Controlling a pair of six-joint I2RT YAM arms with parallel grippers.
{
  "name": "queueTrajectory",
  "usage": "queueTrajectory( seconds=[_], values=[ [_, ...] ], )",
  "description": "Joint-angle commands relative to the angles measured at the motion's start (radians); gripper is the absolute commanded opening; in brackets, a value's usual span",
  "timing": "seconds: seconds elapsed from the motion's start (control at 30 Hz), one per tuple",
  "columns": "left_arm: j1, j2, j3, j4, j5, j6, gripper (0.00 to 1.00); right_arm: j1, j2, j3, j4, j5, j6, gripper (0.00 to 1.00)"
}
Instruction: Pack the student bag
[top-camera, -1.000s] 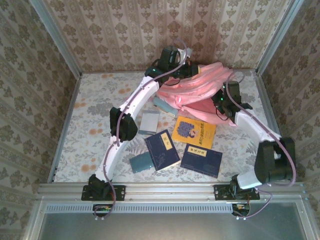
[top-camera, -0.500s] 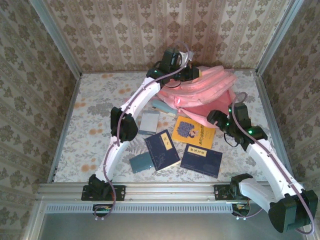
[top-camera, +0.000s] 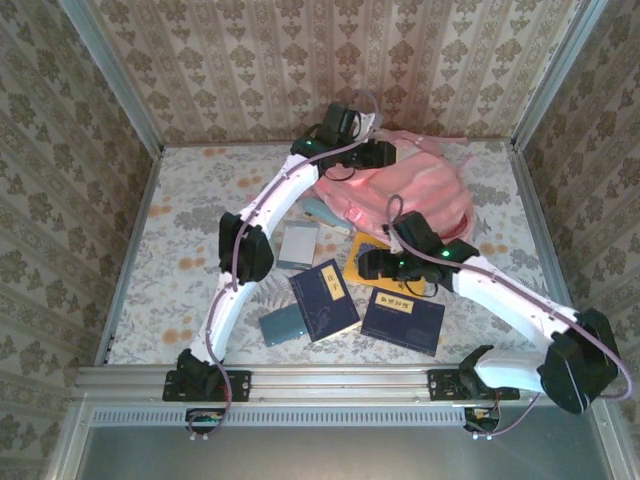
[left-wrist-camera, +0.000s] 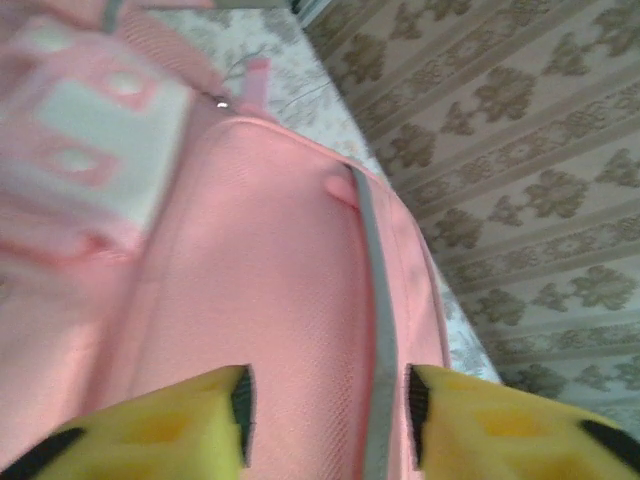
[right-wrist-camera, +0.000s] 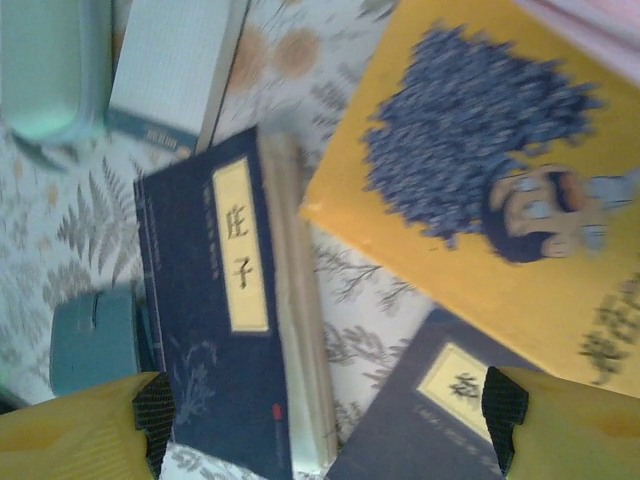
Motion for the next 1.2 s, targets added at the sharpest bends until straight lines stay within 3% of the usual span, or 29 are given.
queueTrajectory(
  seconds=[0.0,0.07,0.23,0.4,0.5,0.8,1.17],
  values=[
    [0.015,-0.261,-0.251,-0.015,-0.089,0.043,0.56,0.045,0.060,0.055,0.035,-0.026,-0.021,0.82],
    [0.022,-0.426,-0.462,0.042,-0.144,0.037,0.61,0.067,0.096,0.064,0.053,-0.041,-0.015,0.81],
    [0.030,-0.777,-0.932,0.053,-0.265,-0.012,0.61,0.120,0.216,0.101,0.060,-0.050,0.001,0.77],
    [0.049,-1.014,-1.344,0.081,-0.232,-0.124,0.63,0.148,0.316,0.134,0.062,-0.050,0.033,0.75],
    [0.047,-1.092,-1.507,0.090,-0.235,-0.141,0.65,0.151,0.360,0.140,0.071,-0.032,0.054,0.75],
    [0.057,-1.077,-1.658,0.129,-0.347,-0.135,0.68,0.150,0.423,0.146,0.087,0.003,0.089,0.75],
    [0.075,-0.965,-1.707,0.246,-0.294,-0.213,0.69,0.151,0.492,0.166,0.114,-0.002,0.121,0.74]
  ],
)
